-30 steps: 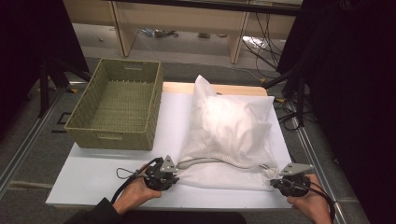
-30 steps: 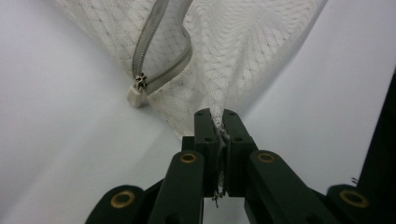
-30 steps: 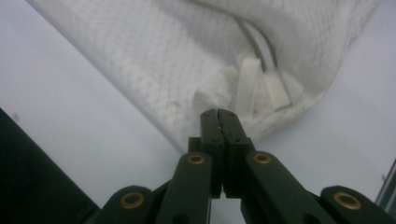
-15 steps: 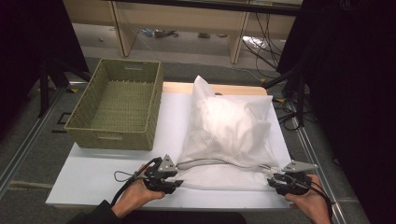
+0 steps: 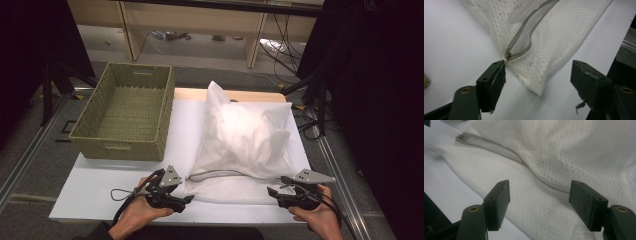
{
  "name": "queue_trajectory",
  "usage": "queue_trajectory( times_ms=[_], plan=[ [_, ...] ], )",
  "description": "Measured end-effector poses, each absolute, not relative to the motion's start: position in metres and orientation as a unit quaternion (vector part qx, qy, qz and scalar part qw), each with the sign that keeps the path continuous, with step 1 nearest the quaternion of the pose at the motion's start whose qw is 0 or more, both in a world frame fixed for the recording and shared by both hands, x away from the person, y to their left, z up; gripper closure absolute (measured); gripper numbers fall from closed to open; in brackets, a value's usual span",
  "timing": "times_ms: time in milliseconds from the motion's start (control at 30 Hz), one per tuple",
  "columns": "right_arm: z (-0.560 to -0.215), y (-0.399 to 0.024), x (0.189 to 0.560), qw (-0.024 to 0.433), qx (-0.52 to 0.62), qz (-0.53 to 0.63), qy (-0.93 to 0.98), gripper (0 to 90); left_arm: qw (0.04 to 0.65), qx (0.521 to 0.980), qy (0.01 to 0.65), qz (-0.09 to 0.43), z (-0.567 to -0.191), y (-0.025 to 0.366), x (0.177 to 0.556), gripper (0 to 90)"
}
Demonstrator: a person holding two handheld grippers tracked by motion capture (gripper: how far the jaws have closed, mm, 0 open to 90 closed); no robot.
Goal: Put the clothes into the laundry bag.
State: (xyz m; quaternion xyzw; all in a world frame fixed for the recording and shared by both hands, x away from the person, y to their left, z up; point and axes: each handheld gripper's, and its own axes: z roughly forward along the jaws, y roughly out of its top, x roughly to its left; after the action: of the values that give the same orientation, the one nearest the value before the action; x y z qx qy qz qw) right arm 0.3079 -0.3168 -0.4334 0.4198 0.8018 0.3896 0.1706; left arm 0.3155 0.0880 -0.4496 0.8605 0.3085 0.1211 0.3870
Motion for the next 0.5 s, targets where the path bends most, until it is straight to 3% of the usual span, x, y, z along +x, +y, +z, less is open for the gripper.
queue_trajectory(
  times_ms=[267, 500],
  plan=[
    [-0.434, -0.302, 0.294, 0.162, 0.412, 0.401, 0.802, 28.0, 0.398, 0.852, 0.314, 0.128, -0.452, 0.103, 0.313, 16.9],
    [-0.439, -0.301, 0.284, 0.156, 0.415, 0.406, 0.799, 24.1, 0.412, 0.849, 0.307, 0.124, -0.452, 0.113, 0.306, 18.0]
  ],
)
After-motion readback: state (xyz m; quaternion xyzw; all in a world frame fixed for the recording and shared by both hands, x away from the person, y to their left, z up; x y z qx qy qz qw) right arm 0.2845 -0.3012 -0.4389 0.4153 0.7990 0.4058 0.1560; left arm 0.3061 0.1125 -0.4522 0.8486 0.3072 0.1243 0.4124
